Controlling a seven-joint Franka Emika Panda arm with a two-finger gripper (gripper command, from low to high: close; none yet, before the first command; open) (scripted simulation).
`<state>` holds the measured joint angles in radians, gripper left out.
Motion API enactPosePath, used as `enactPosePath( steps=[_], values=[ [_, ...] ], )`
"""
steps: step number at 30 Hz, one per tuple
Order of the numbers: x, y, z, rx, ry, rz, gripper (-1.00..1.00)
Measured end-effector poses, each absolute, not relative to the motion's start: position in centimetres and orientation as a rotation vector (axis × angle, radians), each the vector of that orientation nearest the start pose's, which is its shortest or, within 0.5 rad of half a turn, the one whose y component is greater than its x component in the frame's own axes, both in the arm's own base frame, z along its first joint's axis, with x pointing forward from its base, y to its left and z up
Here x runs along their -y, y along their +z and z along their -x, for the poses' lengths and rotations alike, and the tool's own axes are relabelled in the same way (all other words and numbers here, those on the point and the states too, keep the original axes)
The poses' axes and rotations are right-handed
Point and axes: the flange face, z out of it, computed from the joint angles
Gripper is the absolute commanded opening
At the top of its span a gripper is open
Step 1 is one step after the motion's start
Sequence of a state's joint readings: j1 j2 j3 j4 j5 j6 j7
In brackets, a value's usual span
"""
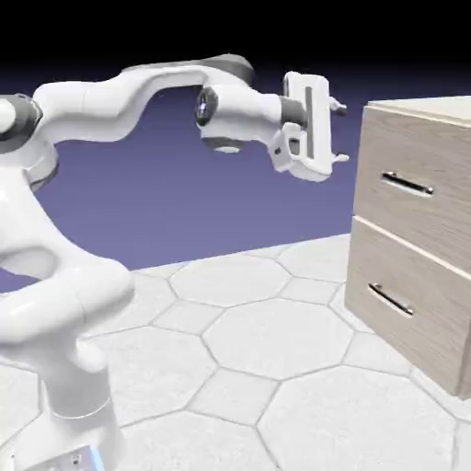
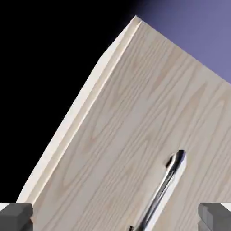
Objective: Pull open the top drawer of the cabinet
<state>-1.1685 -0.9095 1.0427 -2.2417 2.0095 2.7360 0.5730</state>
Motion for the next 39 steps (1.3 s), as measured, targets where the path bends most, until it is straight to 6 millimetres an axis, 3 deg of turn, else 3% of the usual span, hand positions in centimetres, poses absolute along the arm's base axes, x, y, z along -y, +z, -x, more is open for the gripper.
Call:
enactPosePath(
  steps=[10,20,22,27,28,30,39],
  values=[
    [-5.5,54.0,-52.3,-1.491,-0.779,0.861,1.0],
    [-4.9,45.4,-58.9,-1.482,-0.618,0.622,1.0],
    [-4.9,45.2,-59.1,-1.482,-0.613,0.615,1.0],
    [-4.9,45.2,-63.7,-1.482,-0.614,0.615,1.0],
    [-4.9,45.2,-64.1,-1.482,-0.613,0.615,-1.0],
    [-4.9,45.2,-64.1,-1.482,-0.613,0.615,-1.0],
    [-4.9,45.2,-55.9,-1.482,-0.614,0.616,-1.0]
  ],
)
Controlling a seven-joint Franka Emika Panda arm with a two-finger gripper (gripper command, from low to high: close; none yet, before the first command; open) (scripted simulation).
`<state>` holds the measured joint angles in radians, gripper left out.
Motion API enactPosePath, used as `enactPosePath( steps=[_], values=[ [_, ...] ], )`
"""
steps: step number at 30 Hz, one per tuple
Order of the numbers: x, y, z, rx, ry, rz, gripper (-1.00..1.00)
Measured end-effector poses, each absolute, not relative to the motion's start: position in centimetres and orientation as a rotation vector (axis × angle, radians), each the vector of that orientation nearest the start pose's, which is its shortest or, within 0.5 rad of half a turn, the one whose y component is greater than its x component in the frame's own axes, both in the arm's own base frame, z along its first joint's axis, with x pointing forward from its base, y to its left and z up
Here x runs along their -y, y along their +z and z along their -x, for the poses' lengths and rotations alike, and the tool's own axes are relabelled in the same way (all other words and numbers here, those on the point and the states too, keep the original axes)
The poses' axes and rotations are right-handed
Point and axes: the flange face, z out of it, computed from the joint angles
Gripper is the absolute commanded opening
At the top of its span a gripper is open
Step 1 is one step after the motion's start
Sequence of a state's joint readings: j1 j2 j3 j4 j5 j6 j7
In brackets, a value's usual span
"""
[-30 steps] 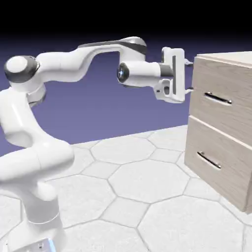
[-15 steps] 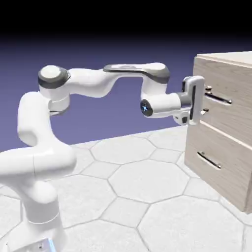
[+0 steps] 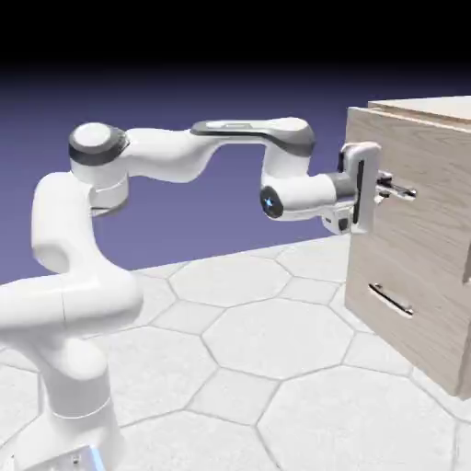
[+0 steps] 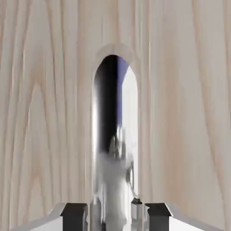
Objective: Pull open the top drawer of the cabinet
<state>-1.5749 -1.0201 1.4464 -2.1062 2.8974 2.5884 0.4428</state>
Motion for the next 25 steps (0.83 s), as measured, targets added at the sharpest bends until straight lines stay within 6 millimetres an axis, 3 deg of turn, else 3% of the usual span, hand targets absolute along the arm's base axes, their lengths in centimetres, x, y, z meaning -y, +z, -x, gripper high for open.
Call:
enactPosePath(
  steps=[22,23,25],
  values=[
    [-4.8,45.2,-33.9,-1.481,-0.613,0.614,-1.0],
    [-4.9,45.2,-33.5,-1.481,-0.613,0.614,1.0],
    [-4.8,45.2,-33.5,-1.482,-0.613,0.615,1.0]
  ],
)
